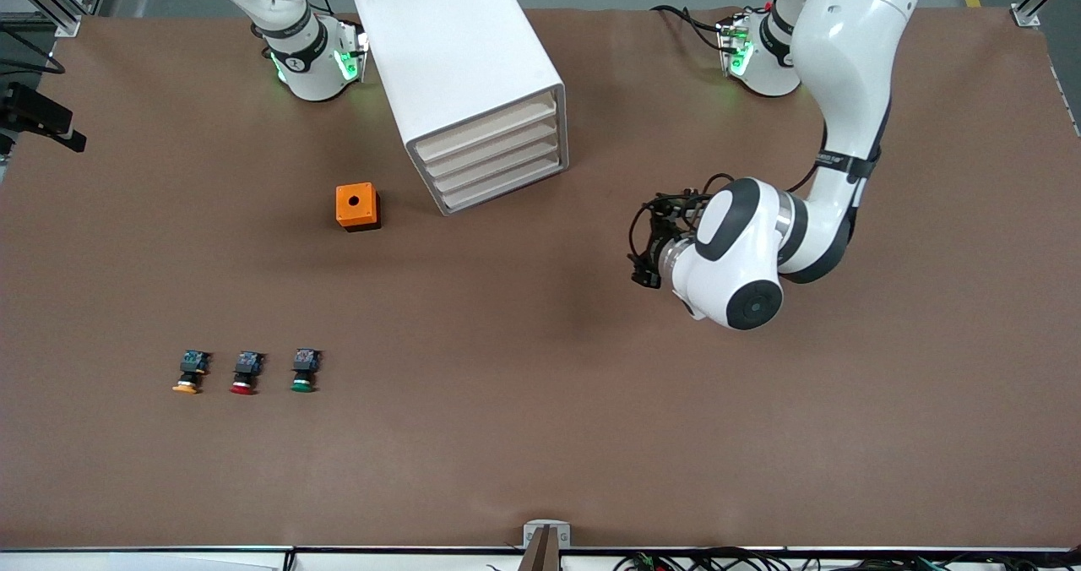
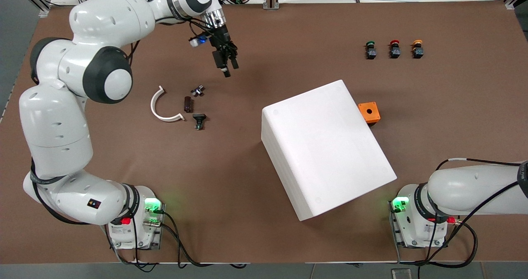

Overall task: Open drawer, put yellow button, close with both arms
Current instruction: 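Hook the drawer handle with the left gripper while the right gripper reaches buttons, then pull the drawer open with the left gripper while the right gripper grasps yellow button, then carry the yellow button over the open drawer with the right gripper, then lower the yellow button into the drawer and open the right gripper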

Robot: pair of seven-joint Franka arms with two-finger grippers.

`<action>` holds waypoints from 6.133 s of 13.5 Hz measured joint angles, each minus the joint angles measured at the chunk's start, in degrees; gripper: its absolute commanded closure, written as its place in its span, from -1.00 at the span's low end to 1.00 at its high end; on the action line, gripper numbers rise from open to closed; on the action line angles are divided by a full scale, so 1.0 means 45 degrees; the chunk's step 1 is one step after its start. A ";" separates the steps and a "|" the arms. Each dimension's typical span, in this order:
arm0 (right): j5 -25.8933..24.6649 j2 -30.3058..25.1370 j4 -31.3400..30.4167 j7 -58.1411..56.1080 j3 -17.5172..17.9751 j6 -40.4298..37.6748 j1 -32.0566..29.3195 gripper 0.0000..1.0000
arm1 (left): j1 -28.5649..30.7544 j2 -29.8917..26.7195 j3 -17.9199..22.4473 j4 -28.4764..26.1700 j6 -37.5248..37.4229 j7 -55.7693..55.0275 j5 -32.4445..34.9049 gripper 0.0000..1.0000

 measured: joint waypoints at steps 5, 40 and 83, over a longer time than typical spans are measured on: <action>-0.0066 0.0439 0.0081 -0.0123 -0.0172 0.0069 -0.0149 -1.00 | -0.0749 0.0549 -0.0030 0.0026 -0.0092 -0.3660 -0.2611 -0.93; 0.1888 1.0203 -0.2118 -0.0310 -0.0007 1.4531 -0.1033 0.98 | -0.1816 0.1096 0.1918 0.1129 -0.0292 -0.6599 -0.5558 -0.99; -0.0128 0.4841 -0.1391 2.6061 0.0101 0.7541 1.2607 -1.00 | -0.4347 -0.0247 0.3913 0.1597 0.3248 1.1593 0.3893 -0.99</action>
